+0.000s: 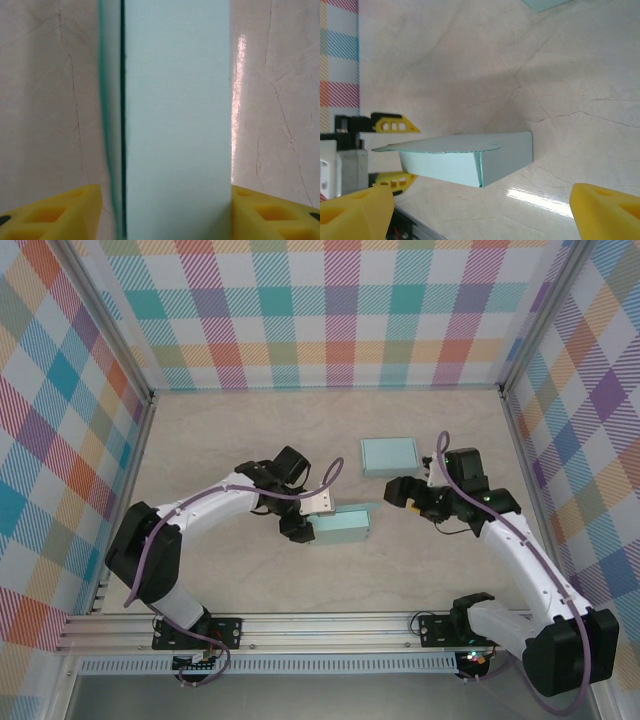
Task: Fold the paper box
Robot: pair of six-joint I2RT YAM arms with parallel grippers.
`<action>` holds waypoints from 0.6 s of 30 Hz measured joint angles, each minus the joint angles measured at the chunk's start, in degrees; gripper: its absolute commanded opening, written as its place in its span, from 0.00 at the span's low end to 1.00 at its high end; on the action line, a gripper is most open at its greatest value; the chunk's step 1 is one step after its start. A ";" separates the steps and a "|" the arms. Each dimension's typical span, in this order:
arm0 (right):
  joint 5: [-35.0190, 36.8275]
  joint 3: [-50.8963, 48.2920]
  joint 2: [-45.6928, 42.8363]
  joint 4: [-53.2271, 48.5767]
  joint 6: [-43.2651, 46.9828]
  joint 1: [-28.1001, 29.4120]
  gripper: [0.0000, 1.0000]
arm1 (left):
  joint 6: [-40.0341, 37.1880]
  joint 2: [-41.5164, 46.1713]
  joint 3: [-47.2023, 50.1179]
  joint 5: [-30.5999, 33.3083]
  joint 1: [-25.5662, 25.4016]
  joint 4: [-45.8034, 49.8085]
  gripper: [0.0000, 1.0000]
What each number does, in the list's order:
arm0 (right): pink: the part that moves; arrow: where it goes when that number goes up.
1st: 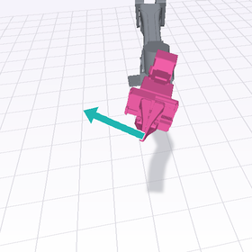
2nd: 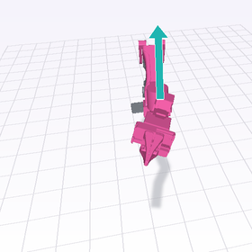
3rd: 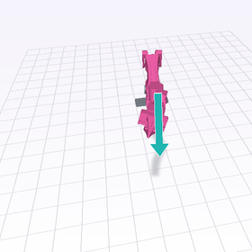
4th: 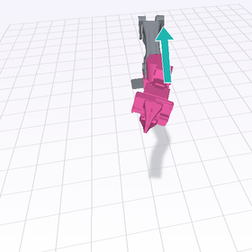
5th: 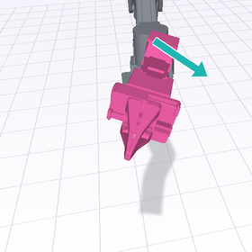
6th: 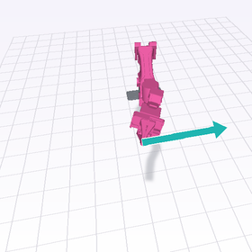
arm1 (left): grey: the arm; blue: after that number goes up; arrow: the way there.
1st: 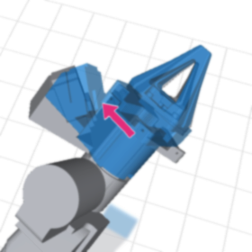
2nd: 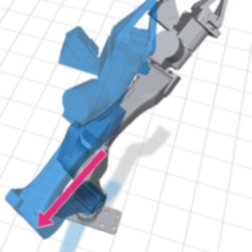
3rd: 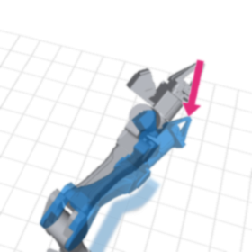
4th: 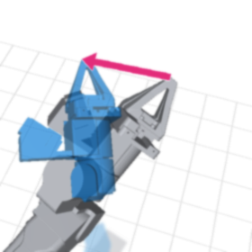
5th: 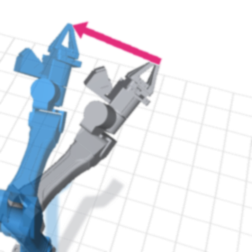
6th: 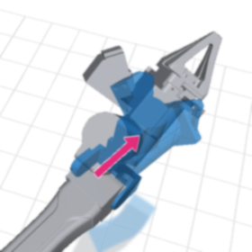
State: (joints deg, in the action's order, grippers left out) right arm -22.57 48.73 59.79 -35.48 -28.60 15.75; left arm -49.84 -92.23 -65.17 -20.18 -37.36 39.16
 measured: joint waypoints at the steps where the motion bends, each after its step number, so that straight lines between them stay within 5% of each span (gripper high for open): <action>1: 1.07 0.28 0.66 -0.39 0.92 1.11 0.89 | -0.31 -0.07 -0.04 -0.15 0.02 -0.02 0.69; 9: 6.16 3.21 5.53 -1.55 5.60 6.80 0.87 | -0.68 2.56 0.42 -0.35 0.07 -0.96 0.80; 18: 9.29 6.80 6.16 -2.80 9.40 9.09 0.79 | 9.62 21.62 5.22 3.45 0.07 -6.25 0.68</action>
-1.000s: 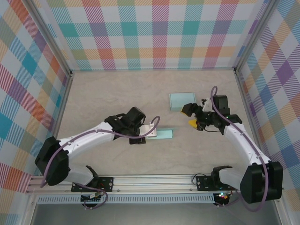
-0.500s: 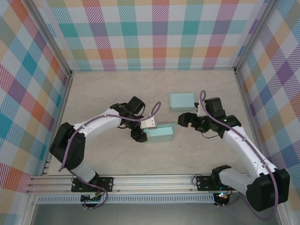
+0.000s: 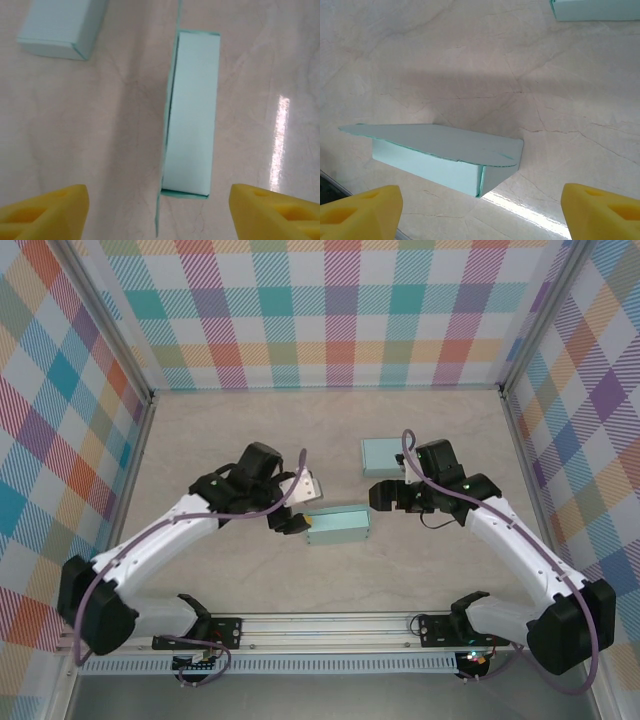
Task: Fold the paper box
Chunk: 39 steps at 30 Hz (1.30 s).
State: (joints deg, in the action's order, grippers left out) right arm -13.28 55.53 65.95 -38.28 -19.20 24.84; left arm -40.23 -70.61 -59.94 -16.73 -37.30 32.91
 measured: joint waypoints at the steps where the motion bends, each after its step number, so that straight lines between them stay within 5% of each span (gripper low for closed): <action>1: 0.28 0.13 0.00 -0.24 0.37 0.13 0.77 | 2.43 2.34 1.11 1.38 0.00 -0.81 0.64; 4: 0.87 0.66 0.35 -0.87 1.38 0.81 0.75 | 10.34 6.91 3.45 5.27 0.00 -2.45 0.41; 8: 1.79 2.38 2.62 -1.70 2.93 2.62 0.72 | 21.77 8.87 5.09 11.56 0.00 -3.52 0.52; 13: 2.16 2.62 4.68 -2.14 4.83 4.17 0.71 | 29.75 8.96 7.08 12.55 0.00 -3.48 0.54; 39: 3.72 5.99 11.47 -2.34 7.93 6.43 0.66 | 30.14 -2.75 6.47 14.67 -2.64 -4.66 0.49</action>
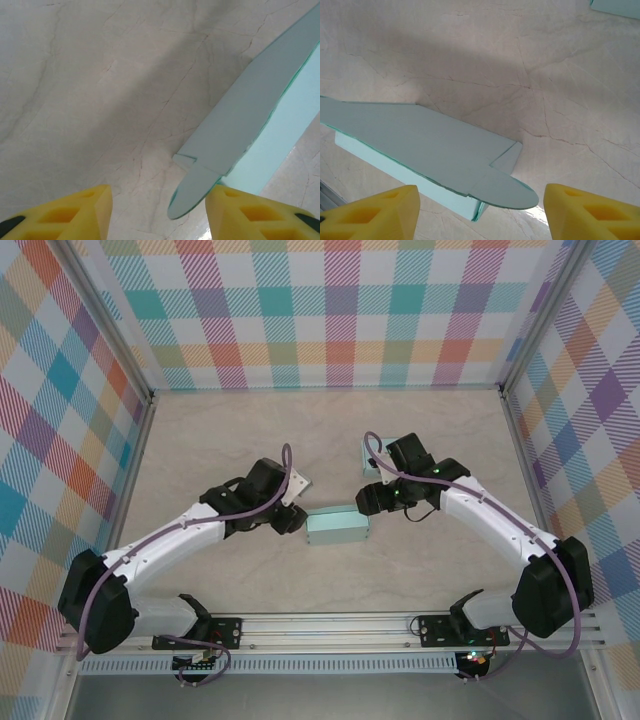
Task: Fold the paper box
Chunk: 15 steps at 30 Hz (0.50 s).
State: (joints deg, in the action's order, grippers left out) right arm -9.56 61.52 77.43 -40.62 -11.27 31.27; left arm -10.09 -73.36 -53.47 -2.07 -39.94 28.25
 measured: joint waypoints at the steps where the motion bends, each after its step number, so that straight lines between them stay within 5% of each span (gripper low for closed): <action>1: 0.09 0.00 0.04 0.00 0.02 0.09 0.65 | 0.02 -0.35 -0.15 -0.02 -0.09 -0.09 0.49; 15: 1.40 0.57 0.90 -0.66 0.20 1.57 0.53 | 1.79 -2.10 -2.01 0.55 -1.22 0.09 0.36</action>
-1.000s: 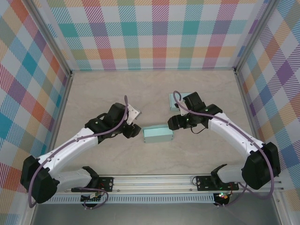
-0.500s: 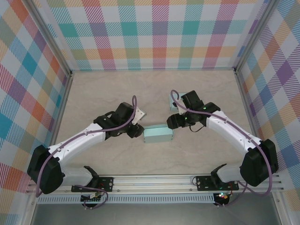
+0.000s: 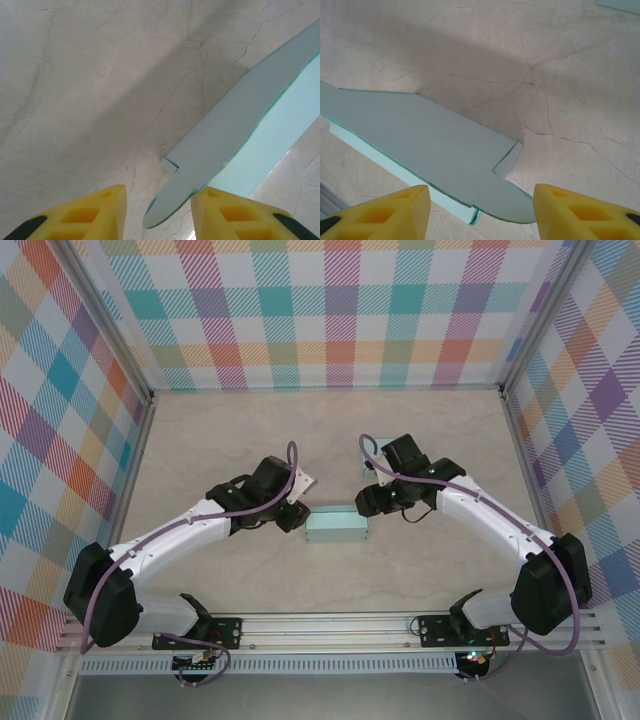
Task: Fold the paper box
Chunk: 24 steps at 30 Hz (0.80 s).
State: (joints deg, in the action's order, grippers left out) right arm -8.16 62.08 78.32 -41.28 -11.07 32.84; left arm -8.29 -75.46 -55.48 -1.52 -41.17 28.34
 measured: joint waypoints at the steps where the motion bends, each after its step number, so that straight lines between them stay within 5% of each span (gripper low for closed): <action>1: 0.13 0.00 0.00 0.00 0.00 0.11 0.52 | 0.11 -0.04 -0.09 0.11 -0.04 0.09 0.36; 16: 1.97 0.02 0.00 -0.28 -0.07 1.40 0.37 | 1.51 -2.32 -0.72 2.32 -0.87 1.73 0.22; 24: 3.67 0.02 0.00 -0.42 -0.48 2.14 0.47 | 1.68 -2.38 -0.94 2.93 -1.09 1.73 0.19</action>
State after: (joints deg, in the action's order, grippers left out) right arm -4.49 62.11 78.32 -41.69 -11.55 34.98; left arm -6.61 -77.84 -56.42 1.41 -42.26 30.06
